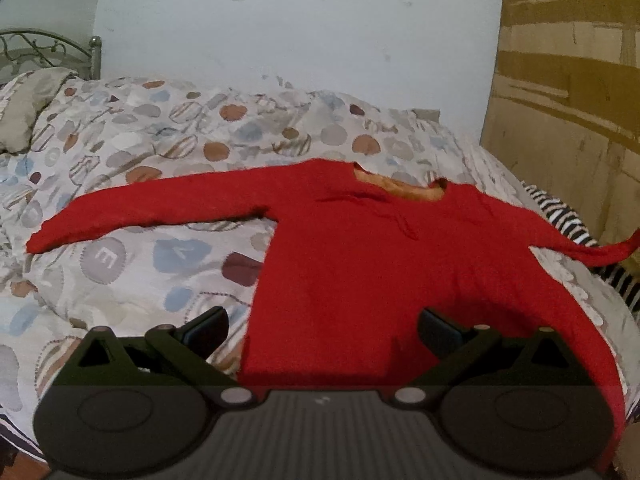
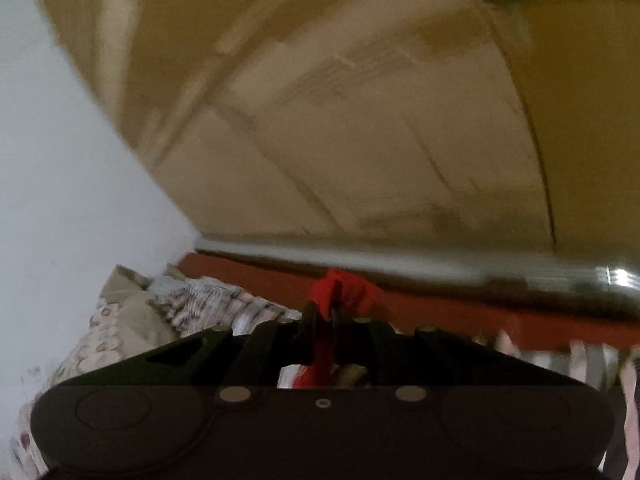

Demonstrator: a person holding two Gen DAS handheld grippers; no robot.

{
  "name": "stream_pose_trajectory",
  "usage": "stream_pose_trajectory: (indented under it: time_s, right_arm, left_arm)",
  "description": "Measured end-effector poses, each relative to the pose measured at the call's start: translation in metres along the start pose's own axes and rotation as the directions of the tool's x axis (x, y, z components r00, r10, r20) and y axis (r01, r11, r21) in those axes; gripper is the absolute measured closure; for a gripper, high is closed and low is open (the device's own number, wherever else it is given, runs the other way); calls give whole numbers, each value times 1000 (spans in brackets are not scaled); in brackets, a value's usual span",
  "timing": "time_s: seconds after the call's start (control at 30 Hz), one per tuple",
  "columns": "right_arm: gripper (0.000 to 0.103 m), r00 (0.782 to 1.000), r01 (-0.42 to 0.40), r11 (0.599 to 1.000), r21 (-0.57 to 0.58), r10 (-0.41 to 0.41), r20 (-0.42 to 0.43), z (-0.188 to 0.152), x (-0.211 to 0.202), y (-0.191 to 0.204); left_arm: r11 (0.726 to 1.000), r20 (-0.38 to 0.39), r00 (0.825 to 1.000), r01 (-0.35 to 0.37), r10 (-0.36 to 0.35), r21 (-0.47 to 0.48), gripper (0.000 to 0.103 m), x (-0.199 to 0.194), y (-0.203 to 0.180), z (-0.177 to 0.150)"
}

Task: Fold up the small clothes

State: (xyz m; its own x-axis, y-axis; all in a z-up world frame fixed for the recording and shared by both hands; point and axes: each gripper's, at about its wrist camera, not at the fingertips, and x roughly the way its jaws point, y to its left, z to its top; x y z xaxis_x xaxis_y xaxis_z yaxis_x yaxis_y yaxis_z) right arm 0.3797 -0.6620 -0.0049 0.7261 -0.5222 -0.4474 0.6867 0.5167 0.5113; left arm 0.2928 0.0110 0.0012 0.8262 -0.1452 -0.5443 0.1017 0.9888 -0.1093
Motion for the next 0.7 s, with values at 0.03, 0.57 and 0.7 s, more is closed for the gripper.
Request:
stream_pose_trajectory:
  time_s: [0.03, 0.57, 0.7]
  right_arm:
    - [97, 999, -20, 999, -48, 21, 25, 3, -8, 16]
    - [97, 790, -545, 583, -603, 598, -136, -93, -178, 273]
    - [97, 706, -651, 423, -630, 642, -299, -159, -213, 303]
  left_arm:
    - [1000, 4, 1000, 1, -1, -7, 0, -3, 3, 1]
    - [989, 55, 997, -50, 58, -138, 0, -43, 55, -2]
    - [984, 50, 995, -81, 90, -161, 0, -47, 69, -8]
